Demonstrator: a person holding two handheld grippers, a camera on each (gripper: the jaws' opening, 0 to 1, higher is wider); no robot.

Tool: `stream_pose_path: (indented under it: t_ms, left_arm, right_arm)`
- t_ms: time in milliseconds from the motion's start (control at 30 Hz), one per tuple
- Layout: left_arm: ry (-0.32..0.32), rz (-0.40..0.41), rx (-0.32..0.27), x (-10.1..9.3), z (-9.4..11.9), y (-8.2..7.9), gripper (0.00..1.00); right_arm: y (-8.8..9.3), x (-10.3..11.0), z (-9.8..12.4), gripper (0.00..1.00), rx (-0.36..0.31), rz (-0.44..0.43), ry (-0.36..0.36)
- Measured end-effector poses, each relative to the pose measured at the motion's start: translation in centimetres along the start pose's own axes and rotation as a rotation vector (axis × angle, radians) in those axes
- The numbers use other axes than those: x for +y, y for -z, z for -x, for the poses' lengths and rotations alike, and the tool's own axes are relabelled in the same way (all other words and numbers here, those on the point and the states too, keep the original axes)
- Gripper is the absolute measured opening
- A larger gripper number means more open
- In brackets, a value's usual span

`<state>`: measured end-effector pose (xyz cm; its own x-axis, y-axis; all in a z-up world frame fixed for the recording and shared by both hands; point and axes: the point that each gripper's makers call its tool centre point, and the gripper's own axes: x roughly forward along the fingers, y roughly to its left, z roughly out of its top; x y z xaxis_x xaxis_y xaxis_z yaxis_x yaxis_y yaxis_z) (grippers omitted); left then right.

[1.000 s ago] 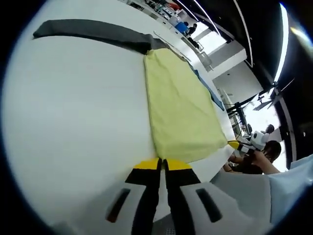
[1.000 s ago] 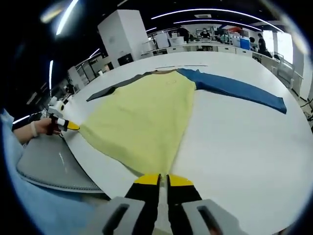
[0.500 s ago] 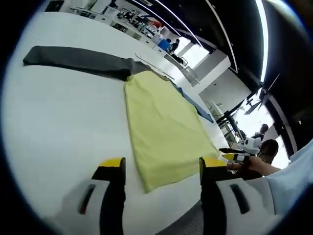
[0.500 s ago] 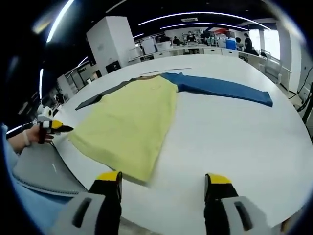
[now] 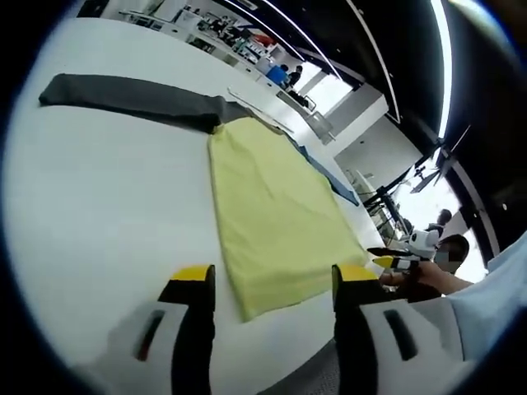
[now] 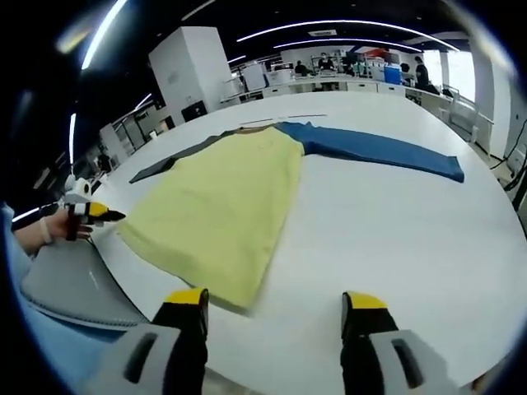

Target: Fold the garment on the visible template until the final outline fits inside the template.

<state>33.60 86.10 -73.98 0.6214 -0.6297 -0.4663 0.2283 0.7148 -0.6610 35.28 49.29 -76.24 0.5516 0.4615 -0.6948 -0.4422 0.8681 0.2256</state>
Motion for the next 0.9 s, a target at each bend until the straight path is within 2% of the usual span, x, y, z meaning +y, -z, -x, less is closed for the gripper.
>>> stream_pose_path:
  t_ms: [133,300,433,600,733,800,900]
  left_arm:
    - [0.008,0.003,0.013,-0.2,-0.1,0.3,0.51]
    - [0.007,0.000,0.011,-0.3,-0.1,0.3,0.52]
    - [0.005,-0.001,-0.010,-0.2,-0.1,-0.3,0.55]
    - [0.013,-0.001,-0.071,-0.4,0.5,-1.8,0.62]
    - [0.007,-0.036,-0.095,-0.6,0.7,-2.6,0.74]
    - [0.008,-0.106,-0.109,-0.9,0.9,-3.1,0.80]
    - [-0.003,-0.159,-0.098,-1.2,1.2,-3.2,0.91]
  right_arm:
    - [0.0,0.0,0.0,0.64,0.007,0.005,-0.007]
    - [-0.1,-0.3,0.1,0.64,0.007,0.003,-0.004]
    - [-1.2,-2.0,0.1,0.63,-0.006,0.006,0.014]
    - [-4.4,-5.6,0.1,0.63,-0.066,-0.001,0.068]
    - [-7.6,-9.4,0.3,0.64,-0.128,-0.015,0.132]
    - [-8.9,-11.9,0.5,0.64,-0.158,-0.036,0.181]
    - [-10.0,-15.4,0.6,0.63,-0.196,-0.103,0.240]
